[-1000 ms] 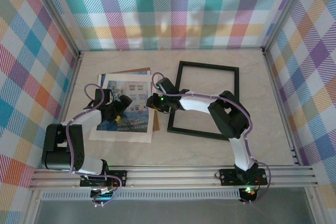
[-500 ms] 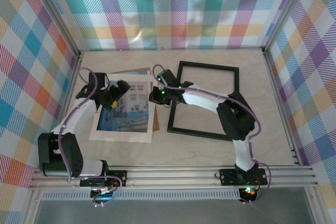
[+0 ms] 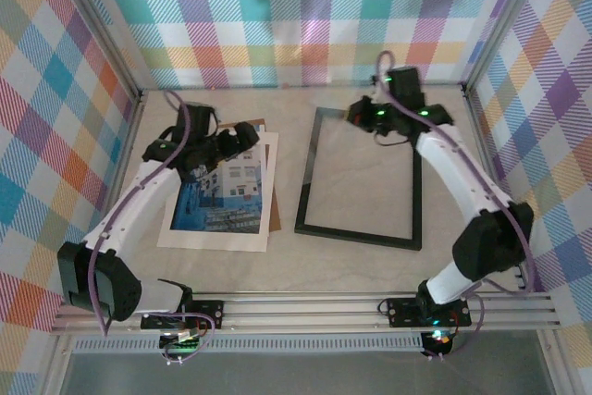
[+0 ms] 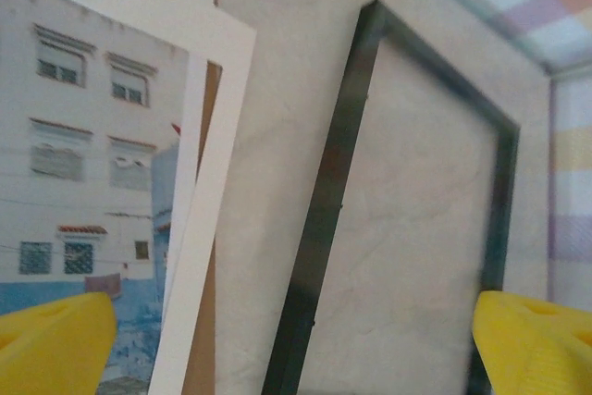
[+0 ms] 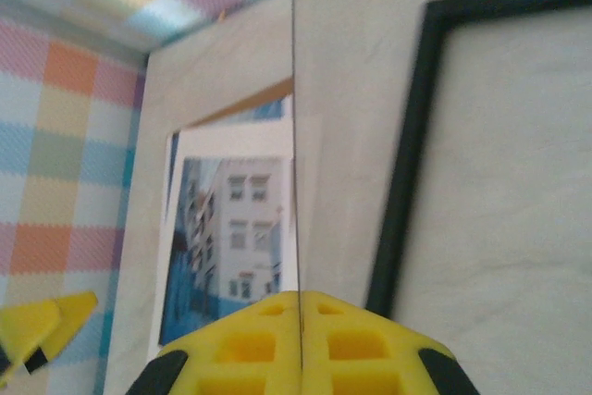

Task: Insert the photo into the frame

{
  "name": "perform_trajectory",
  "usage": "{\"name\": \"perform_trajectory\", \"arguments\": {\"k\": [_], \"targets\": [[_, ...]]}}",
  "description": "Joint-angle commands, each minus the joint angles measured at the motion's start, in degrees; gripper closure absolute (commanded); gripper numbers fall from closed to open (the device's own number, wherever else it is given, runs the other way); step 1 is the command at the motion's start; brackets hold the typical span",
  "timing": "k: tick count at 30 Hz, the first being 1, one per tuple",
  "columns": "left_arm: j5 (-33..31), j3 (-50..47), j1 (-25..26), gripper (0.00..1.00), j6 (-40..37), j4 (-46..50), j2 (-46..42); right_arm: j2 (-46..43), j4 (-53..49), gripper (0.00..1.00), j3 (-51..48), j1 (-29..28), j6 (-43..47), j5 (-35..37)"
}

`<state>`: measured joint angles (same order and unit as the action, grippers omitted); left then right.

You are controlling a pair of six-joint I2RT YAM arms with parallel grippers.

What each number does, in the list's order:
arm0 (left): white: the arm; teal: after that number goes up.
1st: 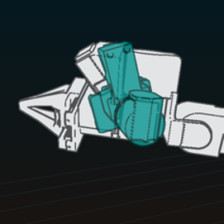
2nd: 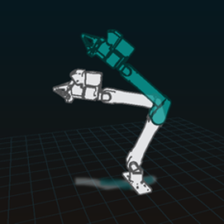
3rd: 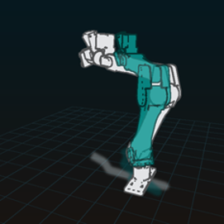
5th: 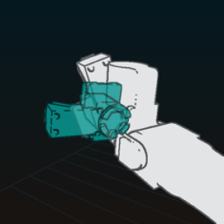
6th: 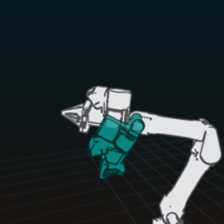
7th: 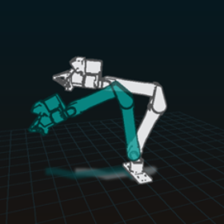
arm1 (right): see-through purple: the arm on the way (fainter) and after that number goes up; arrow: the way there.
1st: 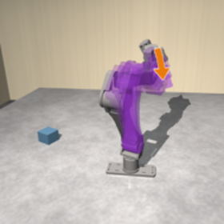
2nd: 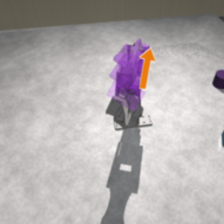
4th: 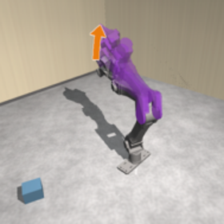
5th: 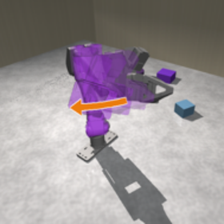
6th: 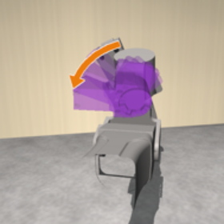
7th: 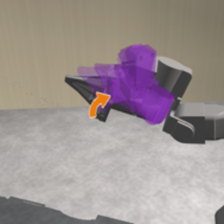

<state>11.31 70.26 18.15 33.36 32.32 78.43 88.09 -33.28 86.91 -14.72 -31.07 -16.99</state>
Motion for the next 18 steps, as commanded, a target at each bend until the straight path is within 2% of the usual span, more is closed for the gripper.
{"name": "perform_trajectory", "arguments": {"k": [1,5,9,13,18], "targets": [[-3.7,1.3,4.2,0.01,-0.3,1.7,4.4,-5.2,-7.3,1.0,0.8,7.3,5.3,-2.2],[-5.8,4.7,10.3,0.03,-1.3,1.3,11.4,-9.6,-6.9,1.0,0.5,16.6,5.8,-4.8],[-7.4,11.7,14.8,0.08,-3.2,3.7,20.9,-11.3,-6.1,1.0,2.1,22.6,5.7,-7.0],[-9.9,18.0,17.0,0.17,-4.5,5.4,29.7,-11.3,-5.3,1.0,3.5,24.8,5.4,-8.5],[-11.3,25.3,18.2,0.21,-5.8,6.8,38.2,-11.3,-3.9,1.0,2.7,24.8,4.9,-10.9]]}}
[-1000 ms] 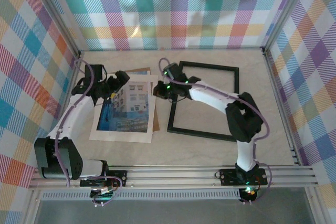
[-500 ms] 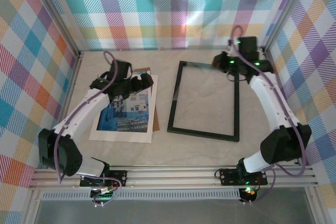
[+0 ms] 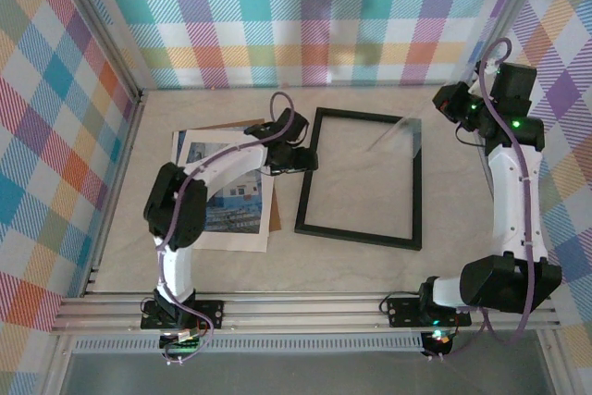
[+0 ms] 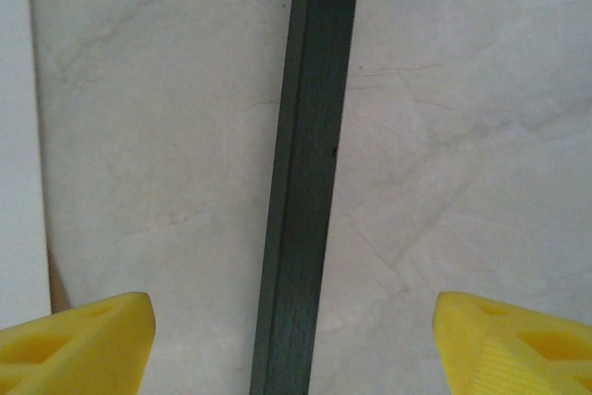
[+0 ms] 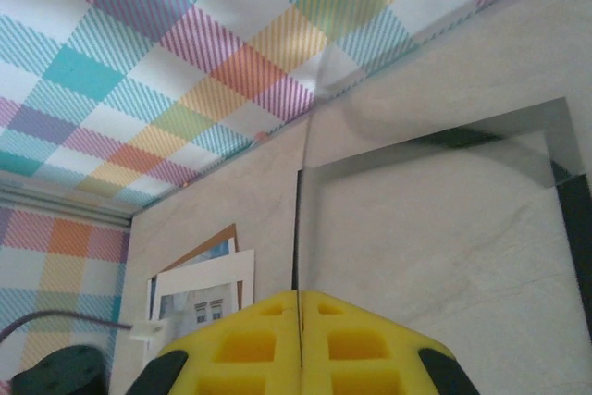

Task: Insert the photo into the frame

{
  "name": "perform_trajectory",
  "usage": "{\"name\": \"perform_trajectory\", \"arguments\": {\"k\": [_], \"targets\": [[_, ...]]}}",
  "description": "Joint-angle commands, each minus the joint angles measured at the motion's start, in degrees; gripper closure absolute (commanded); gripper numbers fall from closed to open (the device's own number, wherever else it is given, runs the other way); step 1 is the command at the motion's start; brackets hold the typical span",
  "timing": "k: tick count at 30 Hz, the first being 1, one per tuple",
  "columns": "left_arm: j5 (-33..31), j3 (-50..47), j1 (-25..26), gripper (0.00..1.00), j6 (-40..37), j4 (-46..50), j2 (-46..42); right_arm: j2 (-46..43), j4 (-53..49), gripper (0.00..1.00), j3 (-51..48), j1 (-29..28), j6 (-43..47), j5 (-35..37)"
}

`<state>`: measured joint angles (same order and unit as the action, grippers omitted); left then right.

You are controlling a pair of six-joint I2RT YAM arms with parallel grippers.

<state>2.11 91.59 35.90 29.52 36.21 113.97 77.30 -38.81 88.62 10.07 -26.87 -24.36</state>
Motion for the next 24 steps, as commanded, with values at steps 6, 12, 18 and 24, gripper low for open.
{"name": "perform_trajectory", "arguments": {"k": [6,12,18,24], "targets": [[0.0,15.7,0.6,0.23,-3.7,9.4,13.4,-1.3,1.6,1.0,0.0,0.1,1.8,-2.2],[0.9,18.0,0.9,0.26,-3.5,10.1,17.3,-1.5,1.3,1.0,0.4,0.0,2.3,-1.6],[-1.1,19.3,0.9,0.41,-3.2,10.9,19.2,-1.4,1.0,1.0,0.9,0.1,2.5,-1.9],[-1.1,18.7,0.9,0.64,-2.4,11.8,19.2,-1.5,1.4,1.0,0.5,0.1,2.3,-2.2]]}}
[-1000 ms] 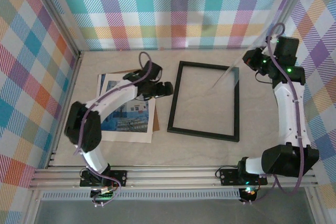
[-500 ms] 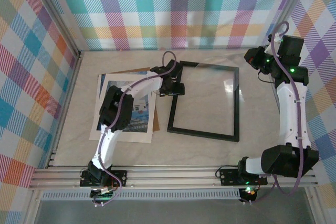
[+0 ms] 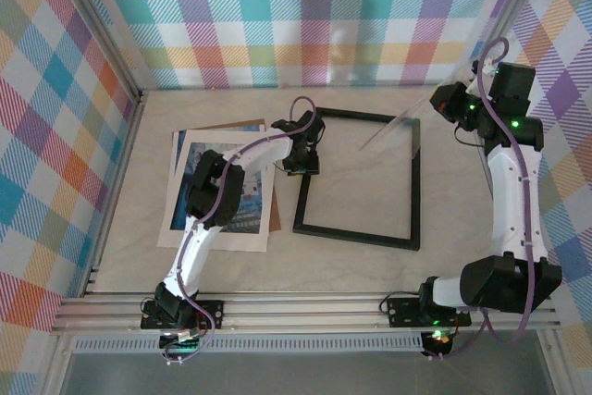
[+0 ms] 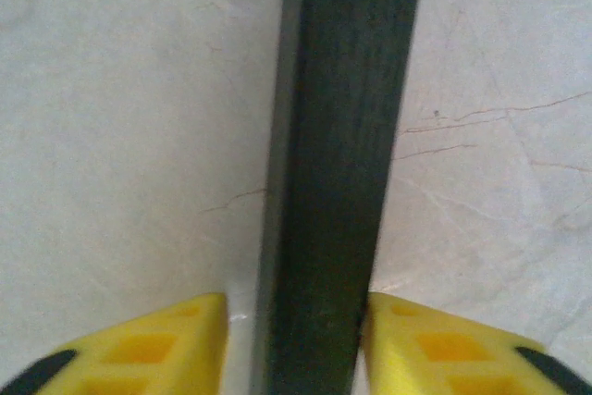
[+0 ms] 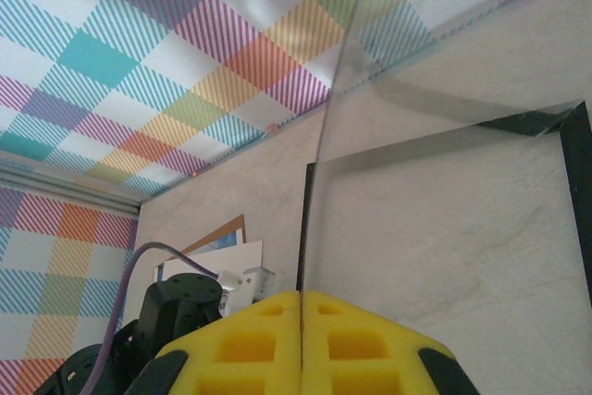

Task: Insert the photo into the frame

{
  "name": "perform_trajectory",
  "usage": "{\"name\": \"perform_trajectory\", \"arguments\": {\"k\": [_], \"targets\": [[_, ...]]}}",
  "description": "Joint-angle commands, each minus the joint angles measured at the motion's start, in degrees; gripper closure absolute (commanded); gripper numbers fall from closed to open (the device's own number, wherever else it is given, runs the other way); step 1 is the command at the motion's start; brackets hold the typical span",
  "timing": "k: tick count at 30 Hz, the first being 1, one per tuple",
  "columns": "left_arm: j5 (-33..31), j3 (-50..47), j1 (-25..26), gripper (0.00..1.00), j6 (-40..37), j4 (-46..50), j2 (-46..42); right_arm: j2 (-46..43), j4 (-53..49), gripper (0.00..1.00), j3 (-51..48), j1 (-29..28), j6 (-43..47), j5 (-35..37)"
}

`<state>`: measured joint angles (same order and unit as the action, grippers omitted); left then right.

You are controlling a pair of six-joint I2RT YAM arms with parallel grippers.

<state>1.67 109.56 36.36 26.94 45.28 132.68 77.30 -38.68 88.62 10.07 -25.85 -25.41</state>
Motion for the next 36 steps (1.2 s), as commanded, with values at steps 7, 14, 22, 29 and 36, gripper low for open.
{"name": "perform_trajectory", "arguments": {"k": [7,14,22,29,36], "targets": [[-0.3,-9.0,0.5,0.76,6.9,0.0,-5.7,1.2,5.5,1.0,0.1,0.0,-0.4,-6.8],[-1.4,-19.9,0.5,0.81,14.9,-4.8,-11.5,4.3,11.5,1.0,0.7,0.0,-2.9,-15.9],[0.8,-20.7,-2.2,0.53,12.2,-3.8,-14.2,5.8,18.6,1.0,-1.8,-2.1,-5.7,-27.8],[4.3,-24.5,-7.9,0.34,8.7,0.5,-26.7,5.7,21.9,1.0,-3.6,-7.2,-5.4,-29.6],[5.2,-34.7,-17.3,0.31,9.1,-0.2,-35.8,6.5,26.6,1.0,-9.3,-11.3,-6.9,-34.3]]}}
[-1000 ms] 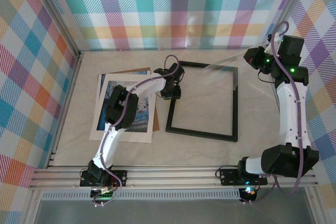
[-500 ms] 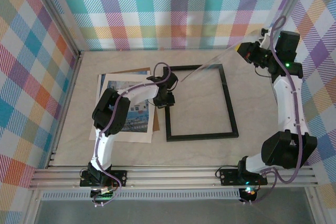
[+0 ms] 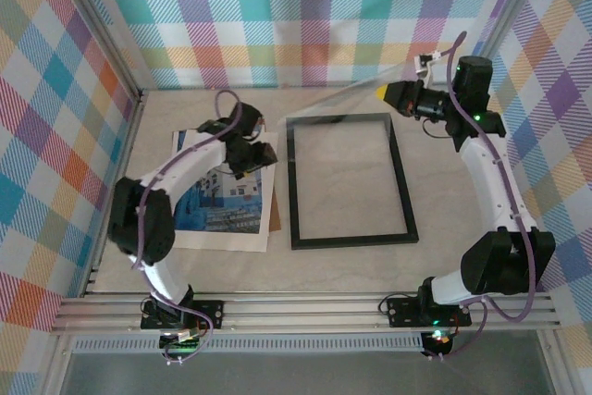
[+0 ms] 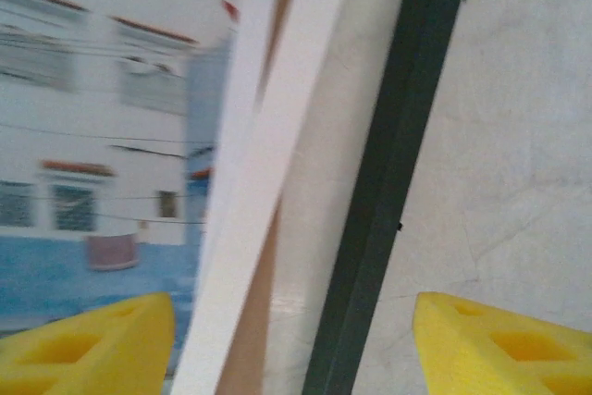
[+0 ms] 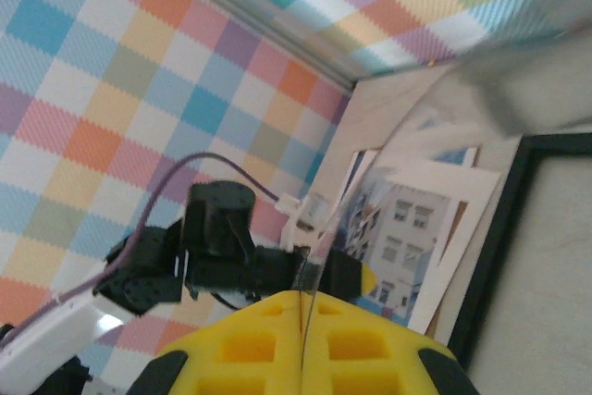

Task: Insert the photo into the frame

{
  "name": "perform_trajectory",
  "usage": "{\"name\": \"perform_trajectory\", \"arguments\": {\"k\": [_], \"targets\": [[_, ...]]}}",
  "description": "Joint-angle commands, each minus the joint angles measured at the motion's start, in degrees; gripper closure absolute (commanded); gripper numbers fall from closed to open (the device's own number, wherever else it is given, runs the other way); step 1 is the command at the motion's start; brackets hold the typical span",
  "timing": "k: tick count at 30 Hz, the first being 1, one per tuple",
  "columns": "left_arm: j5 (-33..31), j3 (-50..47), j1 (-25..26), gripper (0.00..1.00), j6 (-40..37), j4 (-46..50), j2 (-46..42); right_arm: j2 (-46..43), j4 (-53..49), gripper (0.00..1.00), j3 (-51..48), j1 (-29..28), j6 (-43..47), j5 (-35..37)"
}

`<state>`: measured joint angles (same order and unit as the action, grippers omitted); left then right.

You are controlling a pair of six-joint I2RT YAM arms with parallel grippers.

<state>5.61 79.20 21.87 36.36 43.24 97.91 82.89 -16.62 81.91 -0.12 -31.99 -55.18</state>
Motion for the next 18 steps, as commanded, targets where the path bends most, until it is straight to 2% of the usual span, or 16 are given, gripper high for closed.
{"name": "perform_trajectory", "arguments": {"k": [1,5,9,14,18], "targets": [[1.6,-6.3,-4.4,0.31,0.2,1.0,-2.0,1.3,5.1,1.0,-3.6,-1.8,-0.4,-5.8],[1.9,-11.2,-7.9,0.31,1.6,-1.5,-4.6,3.7,2.7,1.0,-7.0,-3.1,3.1,-8.2],[0.5,-12.0,-8.2,0.3,1.5,-1.6,-5.1,5.1,1.2,1.0,-13.0,-3.1,6.5,-9.1],[1.6,-11.4,-8.2,0.3,1.7,-2.6,-4.4,7.4,-5.1,1.0,-18.1,-3.1,13.6,-6.8],[2.9,-9.2,-8.2,0.3,1.6,-2.7,-2.8,11.1,-12.2,1.0,-17.5,-3.0,18.3,-4.5]]}}
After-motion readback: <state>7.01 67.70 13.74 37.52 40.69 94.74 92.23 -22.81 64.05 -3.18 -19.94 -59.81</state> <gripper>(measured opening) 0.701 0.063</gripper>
